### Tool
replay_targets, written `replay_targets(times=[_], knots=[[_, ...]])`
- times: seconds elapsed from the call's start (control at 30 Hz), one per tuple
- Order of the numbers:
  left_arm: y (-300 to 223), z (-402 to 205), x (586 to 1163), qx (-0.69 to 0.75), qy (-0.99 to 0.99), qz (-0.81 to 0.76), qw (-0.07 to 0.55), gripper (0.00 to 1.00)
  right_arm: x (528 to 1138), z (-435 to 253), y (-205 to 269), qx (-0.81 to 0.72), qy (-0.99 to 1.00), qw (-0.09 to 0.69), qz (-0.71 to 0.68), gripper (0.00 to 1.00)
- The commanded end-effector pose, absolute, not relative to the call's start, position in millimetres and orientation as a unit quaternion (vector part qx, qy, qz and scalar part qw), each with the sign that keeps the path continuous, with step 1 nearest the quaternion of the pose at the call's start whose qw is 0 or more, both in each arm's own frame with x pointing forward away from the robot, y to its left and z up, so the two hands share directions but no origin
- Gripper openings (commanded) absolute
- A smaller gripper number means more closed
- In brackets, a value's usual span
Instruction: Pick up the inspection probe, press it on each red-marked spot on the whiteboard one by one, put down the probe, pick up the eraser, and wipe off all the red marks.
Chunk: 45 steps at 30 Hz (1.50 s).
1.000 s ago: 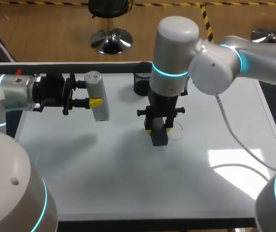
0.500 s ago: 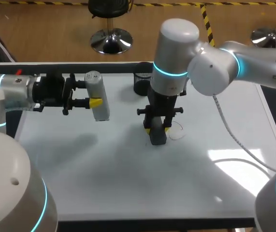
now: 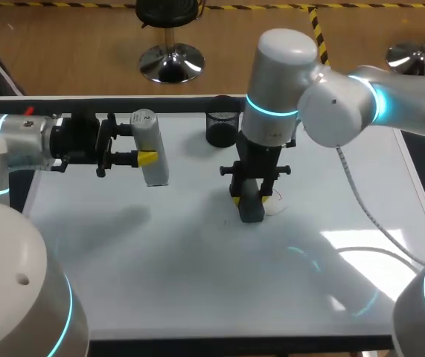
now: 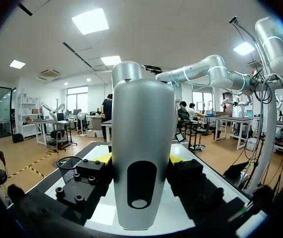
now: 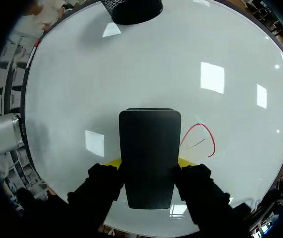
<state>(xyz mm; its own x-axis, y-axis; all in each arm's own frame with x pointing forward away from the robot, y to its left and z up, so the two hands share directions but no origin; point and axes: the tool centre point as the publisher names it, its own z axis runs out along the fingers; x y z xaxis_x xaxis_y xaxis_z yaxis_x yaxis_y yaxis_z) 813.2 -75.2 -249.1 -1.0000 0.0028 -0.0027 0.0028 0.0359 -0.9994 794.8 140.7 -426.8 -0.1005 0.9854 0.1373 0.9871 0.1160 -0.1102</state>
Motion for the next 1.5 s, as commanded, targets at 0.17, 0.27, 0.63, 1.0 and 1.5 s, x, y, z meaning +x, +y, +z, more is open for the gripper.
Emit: replay_targets(times=[0.17, 0.27, 0.63, 1.0, 1.5], knots=[[-75, -248, 812, -0.001, -0.720, 0.694, -0.002, 0.00, 794, -444, 108, -0.673, -0.733, 0.094, -0.014, 0.00], [-75, -248, 812, -0.001, -0.720, 0.694, -0.002, 0.00, 795, -445, 97, -0.678, -0.729, 0.095, -0.009, 0.00], [-75, -248, 812, -0.001, -0.720, 0.694, -0.002, 0.00, 804, -465, 62, -0.696, -0.708, 0.122, 0.001, 0.00], [-75, -248, 812, -0.001, -0.720, 0.694, -0.002, 0.00, 809, -472, 41, -0.710, -0.693, 0.121, 0.017, 0.00], [-75, -248, 812, -0.001, -0.720, 0.694, -0.002, 0.00, 807, -437, 34, -0.716, -0.693, 0.084, 0.017, 0.00]])
